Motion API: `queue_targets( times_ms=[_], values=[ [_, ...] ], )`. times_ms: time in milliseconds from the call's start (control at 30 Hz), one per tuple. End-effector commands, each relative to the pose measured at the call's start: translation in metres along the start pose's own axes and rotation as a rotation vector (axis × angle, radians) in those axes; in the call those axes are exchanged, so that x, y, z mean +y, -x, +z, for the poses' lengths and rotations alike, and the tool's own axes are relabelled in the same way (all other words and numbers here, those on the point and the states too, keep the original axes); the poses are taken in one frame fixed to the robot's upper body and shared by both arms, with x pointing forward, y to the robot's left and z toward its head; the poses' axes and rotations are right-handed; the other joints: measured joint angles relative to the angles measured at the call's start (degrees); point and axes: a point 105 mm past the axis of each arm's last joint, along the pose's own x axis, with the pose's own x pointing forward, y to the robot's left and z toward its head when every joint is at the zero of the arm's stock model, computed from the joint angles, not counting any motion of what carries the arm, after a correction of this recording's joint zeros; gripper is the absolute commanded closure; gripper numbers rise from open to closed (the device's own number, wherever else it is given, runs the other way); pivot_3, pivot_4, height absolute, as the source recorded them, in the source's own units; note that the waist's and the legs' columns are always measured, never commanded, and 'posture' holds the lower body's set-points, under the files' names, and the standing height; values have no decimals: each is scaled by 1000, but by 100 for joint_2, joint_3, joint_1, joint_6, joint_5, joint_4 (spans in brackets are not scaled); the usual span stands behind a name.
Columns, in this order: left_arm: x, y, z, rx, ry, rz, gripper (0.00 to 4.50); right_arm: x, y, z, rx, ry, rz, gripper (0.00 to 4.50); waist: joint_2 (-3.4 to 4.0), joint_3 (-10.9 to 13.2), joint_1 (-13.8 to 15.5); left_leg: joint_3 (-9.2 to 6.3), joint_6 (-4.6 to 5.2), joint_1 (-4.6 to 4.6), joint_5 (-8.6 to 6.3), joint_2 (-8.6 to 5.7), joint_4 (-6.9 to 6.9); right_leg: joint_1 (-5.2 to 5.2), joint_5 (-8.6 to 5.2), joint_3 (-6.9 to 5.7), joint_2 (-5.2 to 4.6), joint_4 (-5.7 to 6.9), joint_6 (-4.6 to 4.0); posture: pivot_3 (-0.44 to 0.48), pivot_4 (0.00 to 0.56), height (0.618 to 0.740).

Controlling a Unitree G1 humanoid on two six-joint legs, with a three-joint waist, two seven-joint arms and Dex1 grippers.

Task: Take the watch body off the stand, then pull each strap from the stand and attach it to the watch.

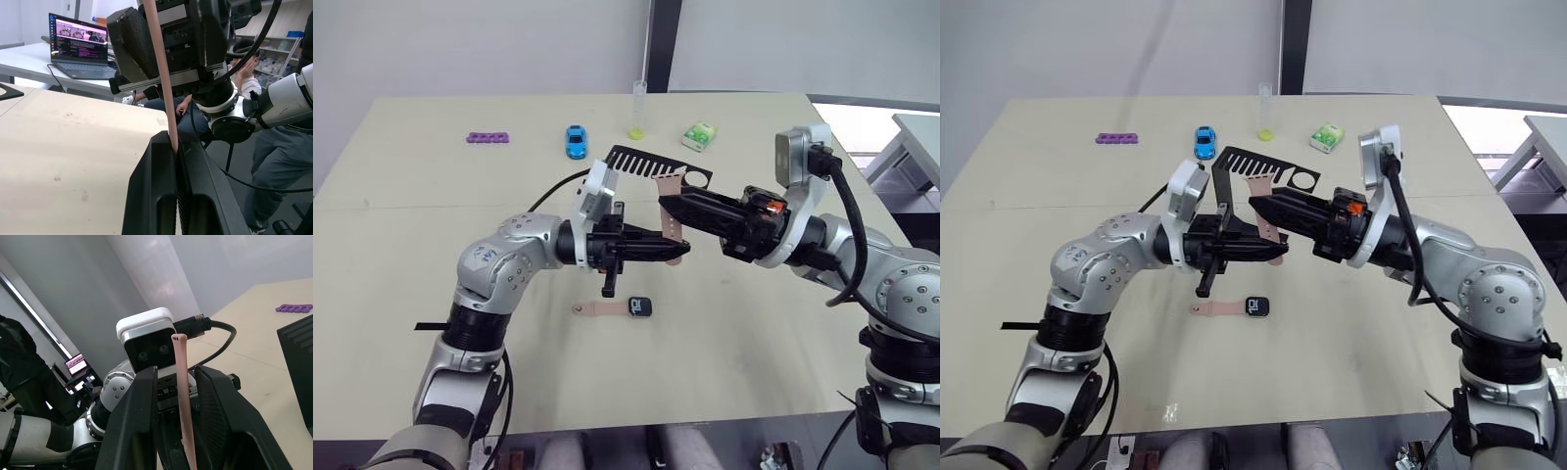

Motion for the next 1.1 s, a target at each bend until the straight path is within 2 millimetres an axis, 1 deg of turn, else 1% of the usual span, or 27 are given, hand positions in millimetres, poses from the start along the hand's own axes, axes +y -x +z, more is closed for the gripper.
queue_targets(
  times_ms=[33,467,533,600,1100],
  values=[
    [-4,-2,13,-23,-56,-19,4500,9,1,13,-32,53,35,3214,0,0,-2,0,0,0,0,0,0,0,0,0,0,0,0,0,150,740],
    [-2,-2,14,-29,-60,-12,4500,8,3,16,-36,55,27,3214,0,0,-1,0,0,0,0,0,0,0,0,0,0,-1,0,0,150,740],
    [-1,-2,15,-29,-62,-11,4500,7,3,16,-32,63,20,3759,0,0,1,0,0,0,0,0,0,0,0,0,0,-1,0,0,150,740],
    [-1,-2,15,-29,-64,-12,4500,6,3,17,-37,63,14,4476,0,0,3,0,0,-1,0,0,0,0,0,0,0,-1,0,0,150,740],
    [-4,-5,14,-34,-61,-22,4500,9,1,20,-46,72,29,4476,0,0,1,0,0,-1,0,0,-1,0,0,0,0,-1,0,0,150,740]
  ],
)
